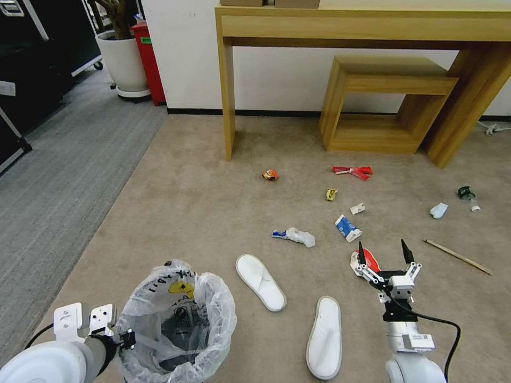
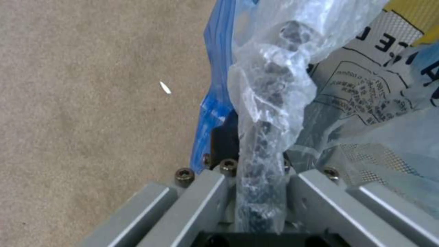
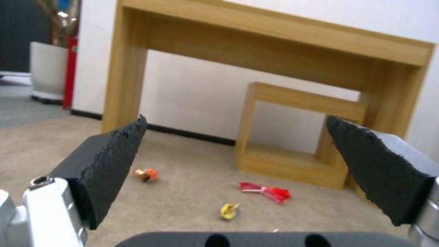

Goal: Pick up the trash bin and place the garbage on the floor into it.

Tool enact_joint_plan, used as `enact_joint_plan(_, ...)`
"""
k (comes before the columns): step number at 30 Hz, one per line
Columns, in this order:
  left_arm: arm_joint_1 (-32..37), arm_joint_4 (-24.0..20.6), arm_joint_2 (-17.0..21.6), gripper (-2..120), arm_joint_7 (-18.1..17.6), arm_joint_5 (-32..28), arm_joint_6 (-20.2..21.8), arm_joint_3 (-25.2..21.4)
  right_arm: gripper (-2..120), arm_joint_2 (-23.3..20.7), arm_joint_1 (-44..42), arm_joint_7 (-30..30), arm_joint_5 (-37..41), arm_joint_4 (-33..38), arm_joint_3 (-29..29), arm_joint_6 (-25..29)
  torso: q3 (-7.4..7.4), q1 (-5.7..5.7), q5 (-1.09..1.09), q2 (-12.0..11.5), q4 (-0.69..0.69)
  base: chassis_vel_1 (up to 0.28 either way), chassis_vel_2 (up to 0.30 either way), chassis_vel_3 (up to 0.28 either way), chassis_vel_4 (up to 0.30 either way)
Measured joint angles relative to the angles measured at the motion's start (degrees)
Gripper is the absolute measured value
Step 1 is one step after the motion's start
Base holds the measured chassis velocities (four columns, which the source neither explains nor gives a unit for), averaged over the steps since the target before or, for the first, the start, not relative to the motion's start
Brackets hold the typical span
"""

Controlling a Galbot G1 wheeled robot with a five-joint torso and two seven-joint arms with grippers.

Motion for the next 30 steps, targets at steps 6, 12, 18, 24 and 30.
enact_joint_plan(6,0.2,-0.4,1.2,0,-0.6,-1.9,-0.5,-1.9,100,-6.8,2.8,-0.6,3.5,0.2,-6.9,-6.0,0.0,0.0,0.02,0.0,0.01,0.0,0.0,0.0,0.0)
enact_joint_plan(12,1.8,-1.0,1.4,0,-0.9,-3.0,-0.6,-4.3,100,-20.1,6.8,-1.7,11.3,1.1,-13.0,-10.2,0.0,0.0,-0.01,0.0,0.01,0.0,0.0,0.0,0.0)
enact_joint_plan(18,1.8,-0.8,0.0,0,-0.9,-2.9,-0.6,-4.9,100,-27.3,14.7,-3.4,22.8,-0.3,-20.9,-12.4,0.0,0.0,0.01,0.0,0.0,0.0,0.0,0.0,0.0)
enact_joint_plan(24,2.6,-0.3,-1.9,0,-0.7,-1.2,-0.5,-4.9,100,-28.1,26.8,-2.8,28.1,-4.7,-30.5,-16.8,0.0,0.0,0.0,0.0,0.03,0.0,0.0,0.0,0.0)
enact_joint_plan(30,4.0,0.0,-2.2,0,-0.4,-0.6,-0.4,-6.1,100,-27.4,34.2,1.8,33.7,-8.7,-38.4,-25.6,0.01,0.01,0.04,0.0,0.04,0.0,0.0,0.0,0.0)
